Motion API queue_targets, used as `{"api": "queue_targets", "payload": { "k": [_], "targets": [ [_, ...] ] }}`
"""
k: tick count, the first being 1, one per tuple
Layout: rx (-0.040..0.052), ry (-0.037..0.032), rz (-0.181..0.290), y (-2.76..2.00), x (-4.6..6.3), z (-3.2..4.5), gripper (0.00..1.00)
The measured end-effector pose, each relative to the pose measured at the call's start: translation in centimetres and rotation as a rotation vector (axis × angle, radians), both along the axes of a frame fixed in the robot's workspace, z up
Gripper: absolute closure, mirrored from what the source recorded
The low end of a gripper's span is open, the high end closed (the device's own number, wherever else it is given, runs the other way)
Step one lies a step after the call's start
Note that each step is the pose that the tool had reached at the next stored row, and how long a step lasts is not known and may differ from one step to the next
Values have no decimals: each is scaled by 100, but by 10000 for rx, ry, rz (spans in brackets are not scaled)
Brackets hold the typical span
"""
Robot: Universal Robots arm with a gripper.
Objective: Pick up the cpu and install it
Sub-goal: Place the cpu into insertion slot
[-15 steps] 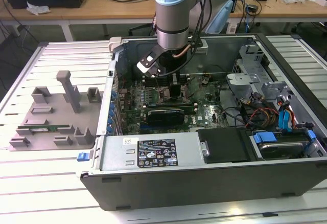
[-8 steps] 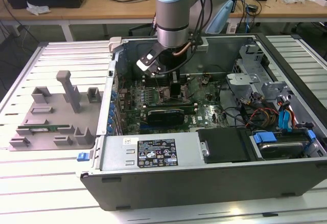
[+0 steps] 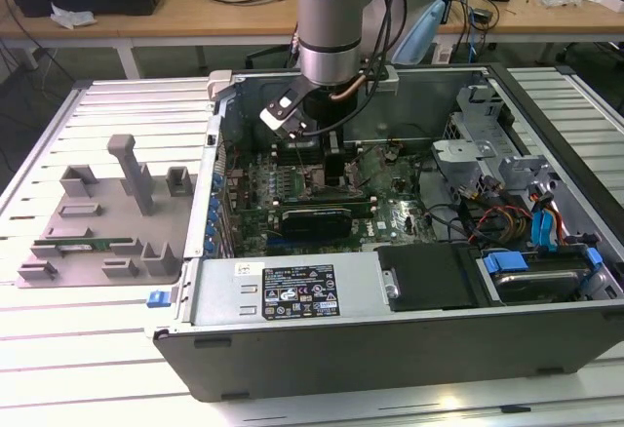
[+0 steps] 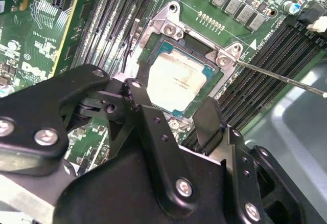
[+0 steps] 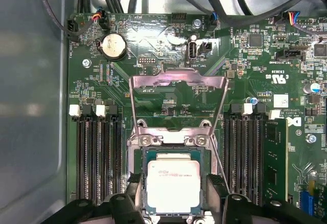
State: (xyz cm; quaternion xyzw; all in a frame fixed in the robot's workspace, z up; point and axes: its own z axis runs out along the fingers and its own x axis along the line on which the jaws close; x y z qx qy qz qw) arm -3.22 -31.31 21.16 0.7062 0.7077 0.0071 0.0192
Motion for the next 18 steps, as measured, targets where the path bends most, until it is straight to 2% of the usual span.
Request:
{"api": "queue_targets", "payload": {
  "k": [4,5,7,11,18],
  "targets": [
    [0,0,0,0,0,1,65],
    [-1,0,0,0,0,2,77],
    [0,0,0,0,0,2,89],
    [-1,0,0,0,0,2,89],
    [29,1,0,0,0,-66,89]
  ]
}}
